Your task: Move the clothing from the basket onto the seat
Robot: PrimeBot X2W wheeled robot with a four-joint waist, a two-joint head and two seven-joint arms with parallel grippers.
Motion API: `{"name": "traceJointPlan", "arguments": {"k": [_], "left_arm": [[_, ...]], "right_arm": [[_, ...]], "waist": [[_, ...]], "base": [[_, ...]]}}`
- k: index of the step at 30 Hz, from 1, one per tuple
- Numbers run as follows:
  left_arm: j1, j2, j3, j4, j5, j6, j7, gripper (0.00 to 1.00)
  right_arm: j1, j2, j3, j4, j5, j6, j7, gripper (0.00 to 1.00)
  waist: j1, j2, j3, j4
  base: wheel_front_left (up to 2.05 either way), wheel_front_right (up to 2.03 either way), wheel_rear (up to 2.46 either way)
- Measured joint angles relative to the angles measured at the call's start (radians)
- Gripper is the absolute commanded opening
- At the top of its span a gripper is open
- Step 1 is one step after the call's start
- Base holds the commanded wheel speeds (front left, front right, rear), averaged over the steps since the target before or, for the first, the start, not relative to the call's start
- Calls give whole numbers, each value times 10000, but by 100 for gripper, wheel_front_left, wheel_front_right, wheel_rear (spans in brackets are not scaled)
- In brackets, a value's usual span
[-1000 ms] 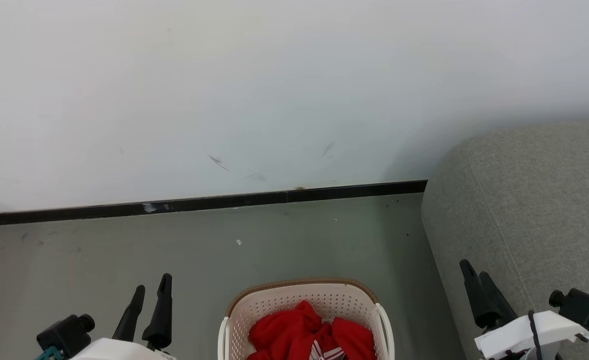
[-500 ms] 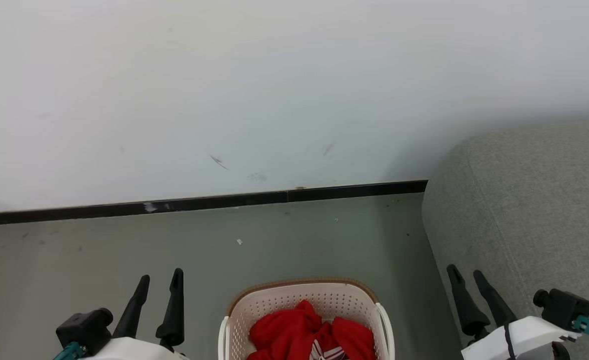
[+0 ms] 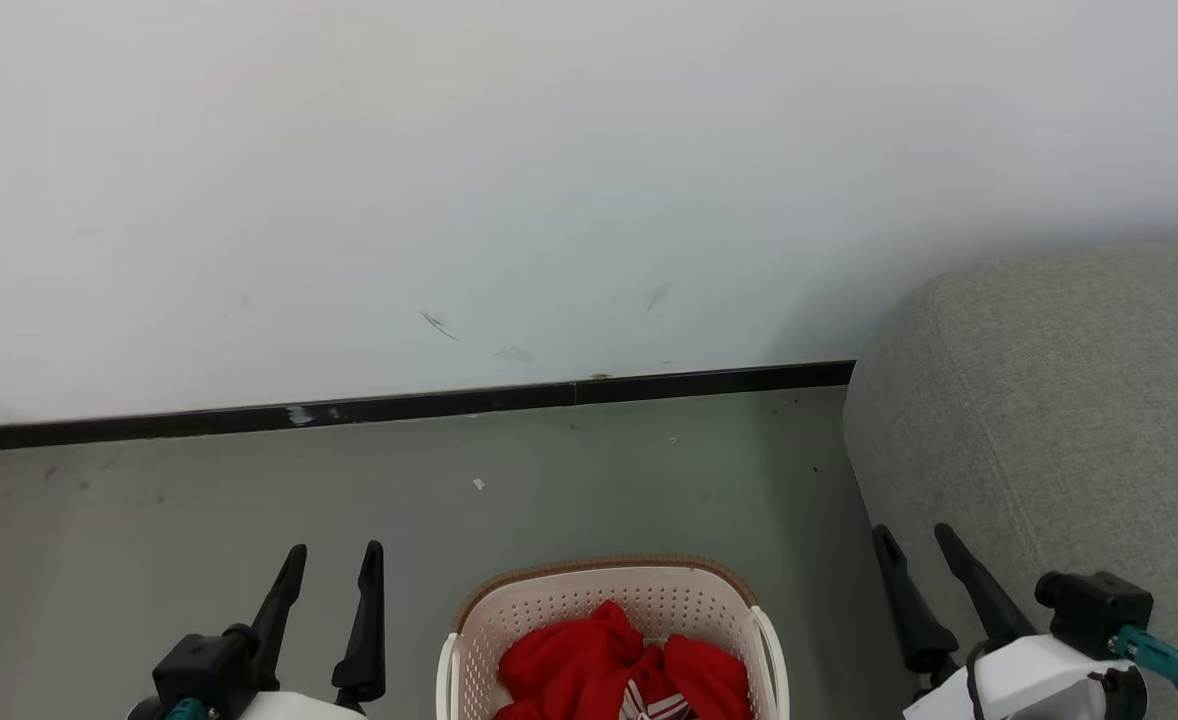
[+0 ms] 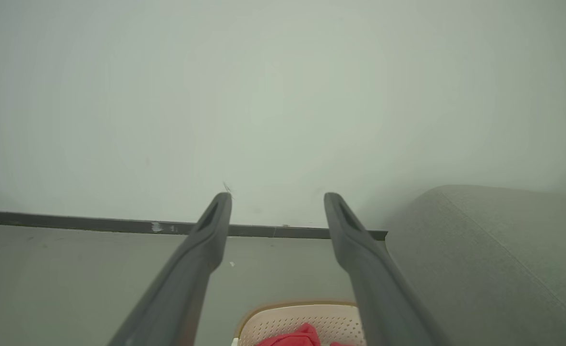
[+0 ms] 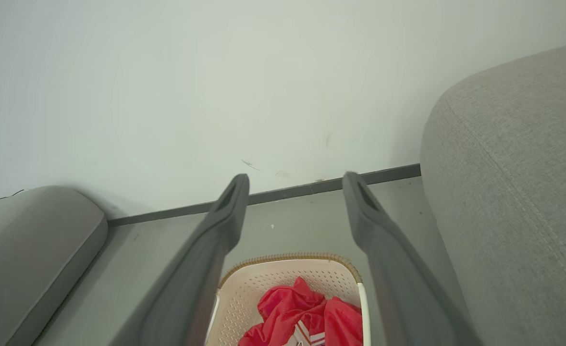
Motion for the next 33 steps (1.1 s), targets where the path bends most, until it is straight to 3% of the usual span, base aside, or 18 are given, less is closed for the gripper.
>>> {"name": "traceJointPlan", "arguments": {"k": [20, 33], "left_arm": [[42, 33, -167, -291, 2268, 516, -656, 100], [190, 35, -104, 12, 2196, 516, -656, 100]], "right_arm": [[220, 0, 173, -376, -2861, 2, -583, 100], [222, 0, 102, -477, -2876, 4, -583, 100]], "waist": [[-2, 0, -41, 5], [-3, 0, -72, -68]], "base": [[0, 0, 0], [0, 0, 0]]}}
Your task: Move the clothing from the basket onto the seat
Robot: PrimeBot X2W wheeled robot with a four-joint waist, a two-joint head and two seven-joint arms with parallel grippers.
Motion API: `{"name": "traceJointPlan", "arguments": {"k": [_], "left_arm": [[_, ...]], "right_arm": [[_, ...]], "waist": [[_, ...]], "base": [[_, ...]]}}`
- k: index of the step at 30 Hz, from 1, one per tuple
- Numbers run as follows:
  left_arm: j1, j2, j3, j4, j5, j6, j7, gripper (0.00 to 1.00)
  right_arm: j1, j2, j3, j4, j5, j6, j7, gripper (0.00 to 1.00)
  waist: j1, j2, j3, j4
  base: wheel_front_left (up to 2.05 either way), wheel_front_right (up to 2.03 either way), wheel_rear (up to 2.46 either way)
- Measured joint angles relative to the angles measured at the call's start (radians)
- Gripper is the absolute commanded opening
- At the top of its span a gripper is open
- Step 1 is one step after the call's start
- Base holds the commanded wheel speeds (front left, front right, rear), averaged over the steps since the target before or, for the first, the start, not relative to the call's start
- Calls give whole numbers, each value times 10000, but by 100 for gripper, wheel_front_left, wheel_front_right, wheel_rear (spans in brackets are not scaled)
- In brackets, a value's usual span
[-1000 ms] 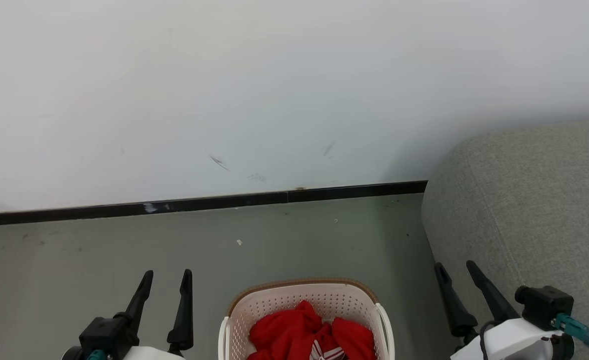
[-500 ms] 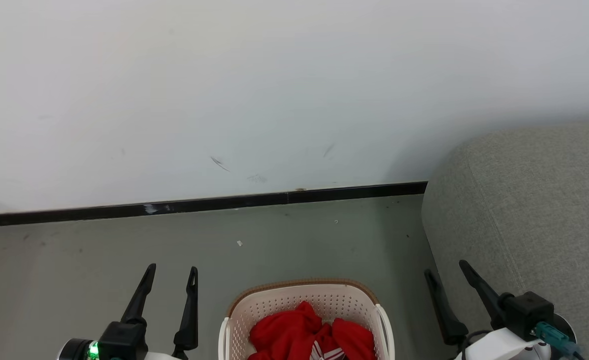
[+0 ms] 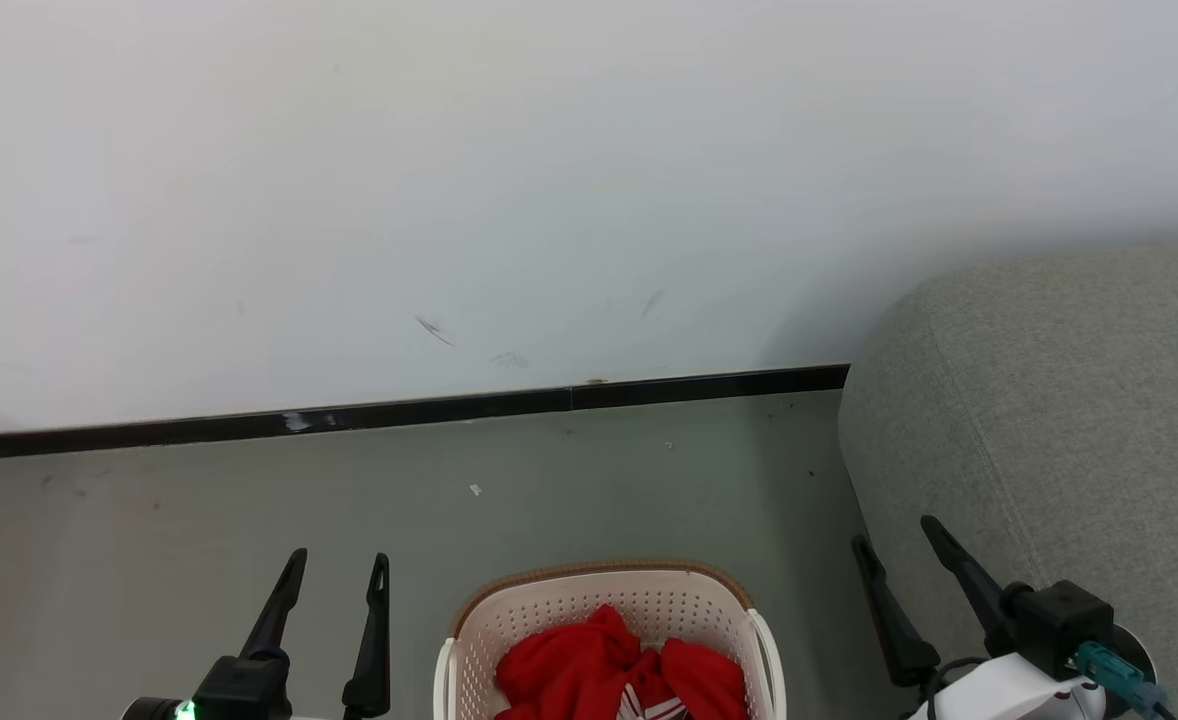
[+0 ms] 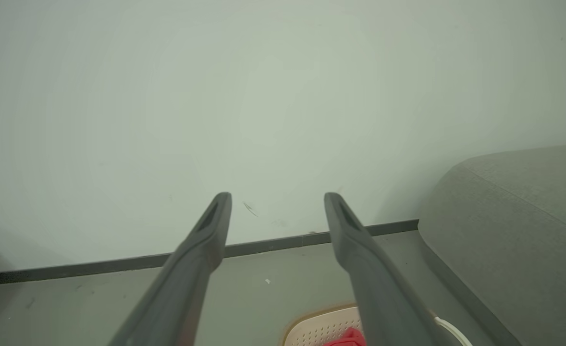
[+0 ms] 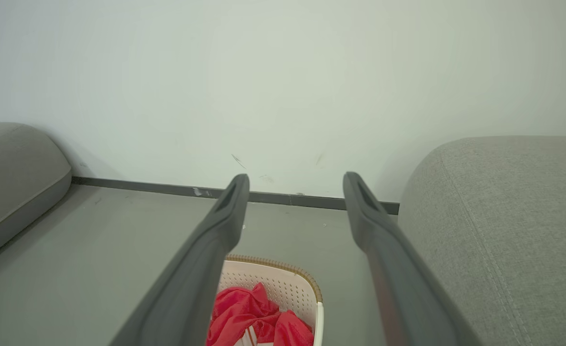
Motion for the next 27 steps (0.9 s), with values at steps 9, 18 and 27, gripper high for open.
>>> {"name": "traceJointPlan", "arguments": {"k": [9, 18, 27], "left_arm": [[0, -2, 136, 127, -2, 2, 0, 100], [0, -2, 182, 167, 0, 0, 0, 100], [24, -2, 203, 192, 2, -2, 0, 100]], "right_arm": [[25, 0, -52, -12, 29, 0, 0, 100], [221, 2, -42, -58, 46, 0, 0, 100], [226, 2, -40, -161, 46, 0, 0, 100]], "waist": [[0, 0, -81, -41], [0, 0, -123, -24], [-1, 0, -47, -17]], "base": [[0, 0, 0], [0, 0, 0], [0, 0, 0]]}}
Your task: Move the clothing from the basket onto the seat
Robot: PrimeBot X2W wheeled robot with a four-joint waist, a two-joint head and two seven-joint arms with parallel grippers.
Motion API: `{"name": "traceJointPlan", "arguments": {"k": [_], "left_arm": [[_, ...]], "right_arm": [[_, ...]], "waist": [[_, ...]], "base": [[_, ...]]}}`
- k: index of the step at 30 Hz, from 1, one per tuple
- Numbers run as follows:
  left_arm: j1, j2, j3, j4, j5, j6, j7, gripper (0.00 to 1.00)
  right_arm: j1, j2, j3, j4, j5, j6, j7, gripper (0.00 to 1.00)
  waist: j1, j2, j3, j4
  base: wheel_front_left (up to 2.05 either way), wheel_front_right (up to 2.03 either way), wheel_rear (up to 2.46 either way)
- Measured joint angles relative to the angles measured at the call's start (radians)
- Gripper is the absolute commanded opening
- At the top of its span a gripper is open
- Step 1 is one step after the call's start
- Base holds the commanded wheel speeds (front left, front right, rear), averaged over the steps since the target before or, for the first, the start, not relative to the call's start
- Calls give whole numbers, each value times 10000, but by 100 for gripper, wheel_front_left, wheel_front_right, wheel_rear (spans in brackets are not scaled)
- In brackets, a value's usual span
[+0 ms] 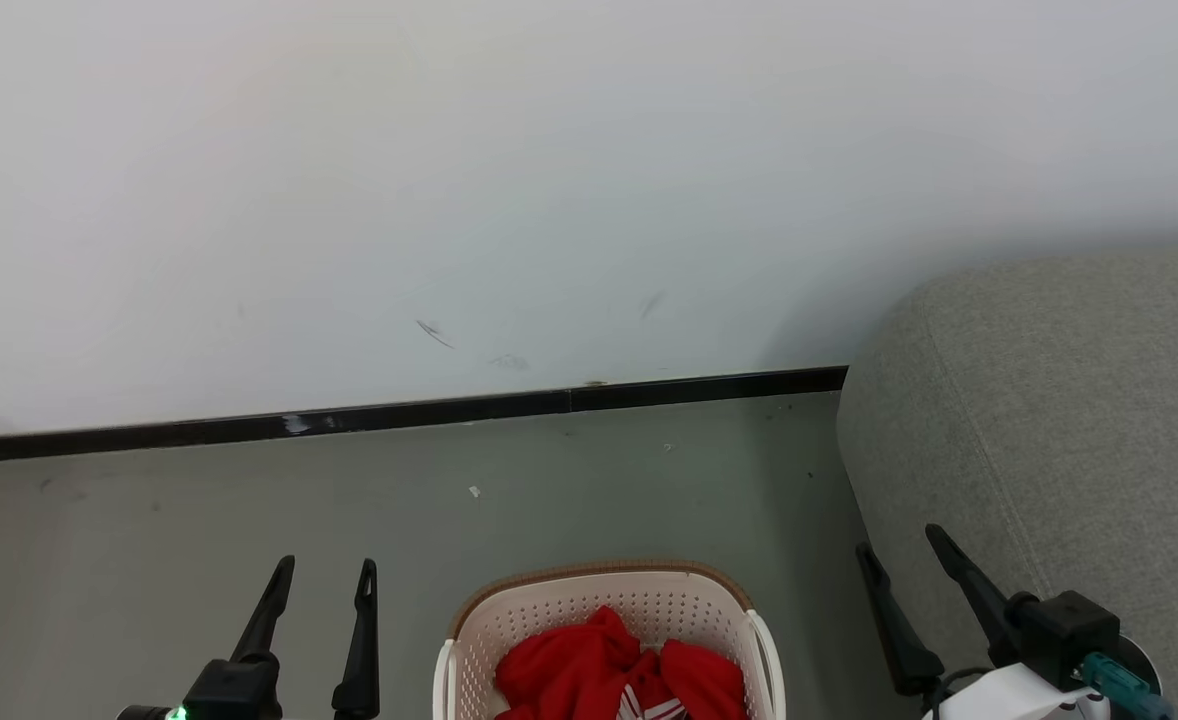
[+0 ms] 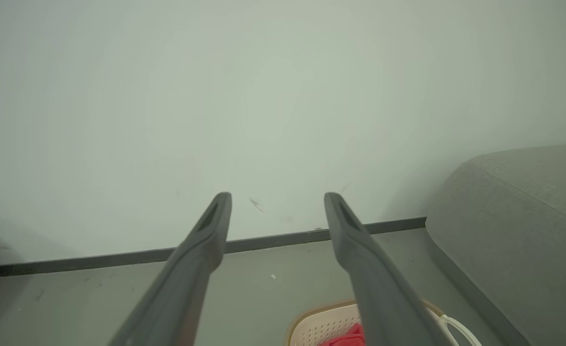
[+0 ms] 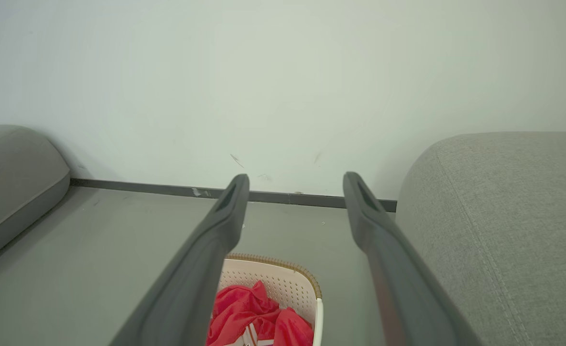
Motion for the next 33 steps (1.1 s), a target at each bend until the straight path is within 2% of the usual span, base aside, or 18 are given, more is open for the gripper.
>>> {"name": "traceJointPlan", "arguments": {"k": [10, 19, 33], "left_arm": [[-5, -2, -117, 276, 203, -17, 0, 100], [-295, 247, -433, 828, 738, -224, 0, 100], [-1238, 205, -1087, 2268, 1175, -623, -2, 100]], "right_arm": [[179, 8, -213, -439, 0, 0, -2, 100], [401, 12, -462, -890, -2, 0, -2, 100], [293, 17, -752, -1870, -407, 0, -2, 100]], "waist": [[0, 0, 238, -50], [0, 0, 630, -143], [-1, 0, 1606, -379]], "base": [[0, 0, 0], [0, 0, 0], [0, 0, 0]]}}
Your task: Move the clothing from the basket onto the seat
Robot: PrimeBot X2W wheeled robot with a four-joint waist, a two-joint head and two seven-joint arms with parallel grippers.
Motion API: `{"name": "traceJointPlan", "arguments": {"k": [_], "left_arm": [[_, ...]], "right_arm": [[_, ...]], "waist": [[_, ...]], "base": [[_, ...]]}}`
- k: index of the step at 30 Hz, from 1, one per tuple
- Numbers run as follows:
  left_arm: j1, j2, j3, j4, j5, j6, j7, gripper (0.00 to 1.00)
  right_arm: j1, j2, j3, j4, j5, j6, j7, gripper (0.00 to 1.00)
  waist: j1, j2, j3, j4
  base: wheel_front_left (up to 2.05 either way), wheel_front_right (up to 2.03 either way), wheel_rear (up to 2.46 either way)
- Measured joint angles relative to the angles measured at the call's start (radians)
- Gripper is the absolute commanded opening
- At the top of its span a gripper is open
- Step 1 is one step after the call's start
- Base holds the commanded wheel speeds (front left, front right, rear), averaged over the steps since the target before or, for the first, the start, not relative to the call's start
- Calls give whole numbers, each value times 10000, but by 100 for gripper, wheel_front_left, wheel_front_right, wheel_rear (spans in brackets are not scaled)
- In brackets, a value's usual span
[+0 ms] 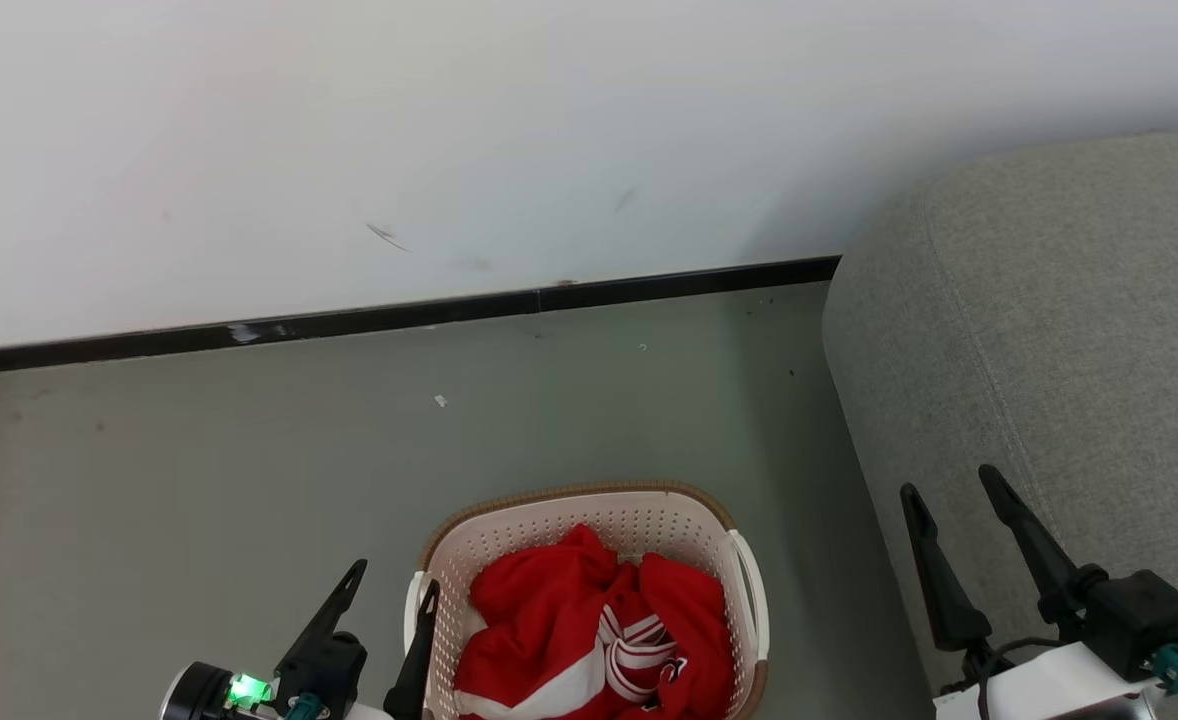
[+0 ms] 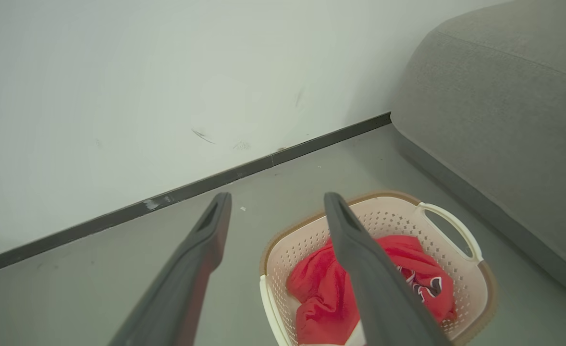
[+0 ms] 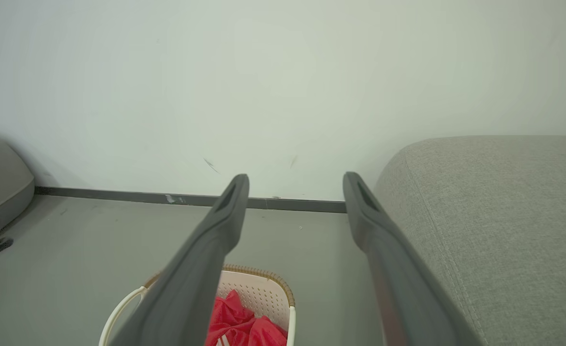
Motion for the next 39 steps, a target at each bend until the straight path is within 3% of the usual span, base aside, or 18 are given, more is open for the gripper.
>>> {"name": "traceJointPlan", "arguments": {"k": [18, 39], "left_arm": [[-1293, -79, -756, 1741, 330, -272, -12, 100], [-2892, -196, -1503, 3114, 802, -516, -13, 100]], "right_arm": [[-919, 0, 77, -867, 67, 0, -2, 100], [-3162, -21, 431, -1442, 230, 0, -19, 100]], "waist": [[-1, 0, 1731, -530], [0, 0, 4220, -1355]], "base": [[0, 0, 0], [0, 0, 0]]}}
